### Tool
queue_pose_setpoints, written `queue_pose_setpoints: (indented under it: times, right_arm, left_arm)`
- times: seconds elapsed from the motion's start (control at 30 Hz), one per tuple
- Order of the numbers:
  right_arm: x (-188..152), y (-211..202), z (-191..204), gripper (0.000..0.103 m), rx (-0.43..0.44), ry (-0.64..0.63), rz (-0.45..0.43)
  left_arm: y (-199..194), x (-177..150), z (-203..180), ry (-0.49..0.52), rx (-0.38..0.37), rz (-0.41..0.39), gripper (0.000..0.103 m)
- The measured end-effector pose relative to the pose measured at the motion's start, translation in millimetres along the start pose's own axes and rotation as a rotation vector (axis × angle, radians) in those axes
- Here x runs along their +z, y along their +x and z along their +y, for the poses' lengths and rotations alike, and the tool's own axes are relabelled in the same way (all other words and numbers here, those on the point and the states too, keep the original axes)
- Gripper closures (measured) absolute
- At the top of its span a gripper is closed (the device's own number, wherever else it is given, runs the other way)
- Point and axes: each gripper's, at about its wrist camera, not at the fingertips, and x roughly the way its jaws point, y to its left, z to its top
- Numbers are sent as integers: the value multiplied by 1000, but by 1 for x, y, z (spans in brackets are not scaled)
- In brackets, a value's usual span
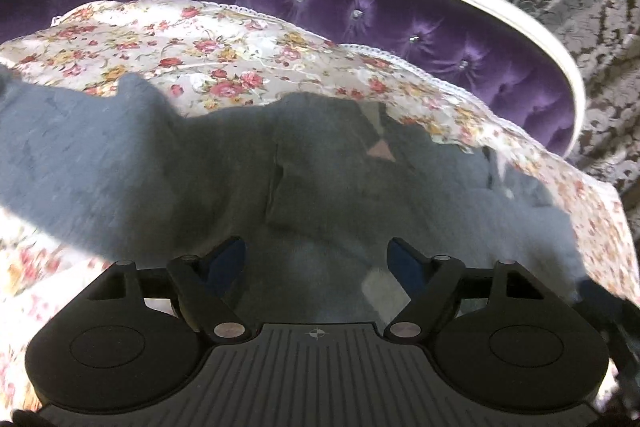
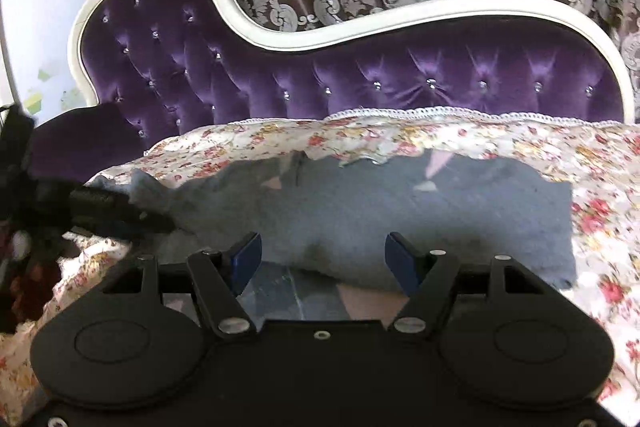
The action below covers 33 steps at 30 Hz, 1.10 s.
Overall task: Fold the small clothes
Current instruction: 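Lift the held sleeve with the right gripper and carry it across the sweater body, then lay the sleeve on the sweater body and open the right gripper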
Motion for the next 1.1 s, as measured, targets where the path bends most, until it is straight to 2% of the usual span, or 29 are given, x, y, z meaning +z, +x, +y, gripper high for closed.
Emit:
queue_pose_setpoints:
  times: [0.17,0.27,0.3,0.33,0.37,0.6,0.77,0.97,1.03,1.07,1.1]
  right_arm:
    - [-7,-7,-11,31,15,54,-17]
    - [-12,-12,-18,31,16,85,-30]
    - [-14,-14,-20,31,14,96,-32]
    - [-15,-16,-22,31,14,106,-32]
    - [-16,-18,-25,31,12,115,-33]
    - [-12,-38,-48,31,-47,130,-48]
    - [-1,-43,-82,31,-135,148,-57]
    - [9,-28,-131,31,-180,263,-29]
    - [8,-23,-144,31,-192,305,-21]
    - [8,-19,-150,34,-194,325,-16]
    - [8,-15,-156,42,-190,340,-8]
  left_arm:
    - [21,15,2,-24,14,-2,26]
    - [27,25,0,-24,-22,-10,29]
    - [27,26,0,-32,-38,-36,54]
    - [27,25,-1,-42,-43,-55,74]
    - [26,25,-2,-50,-36,-66,101]
    - [-23,15,-3,-78,-31,-193,101]
    - [-22,8,14,-85,7,-165,101]
    - [-27,4,25,-72,50,-185,102]
    - [-24,5,26,-61,60,-166,101]
    - [-23,4,27,-55,61,-157,101]
    - [-21,4,26,-47,63,-150,101]
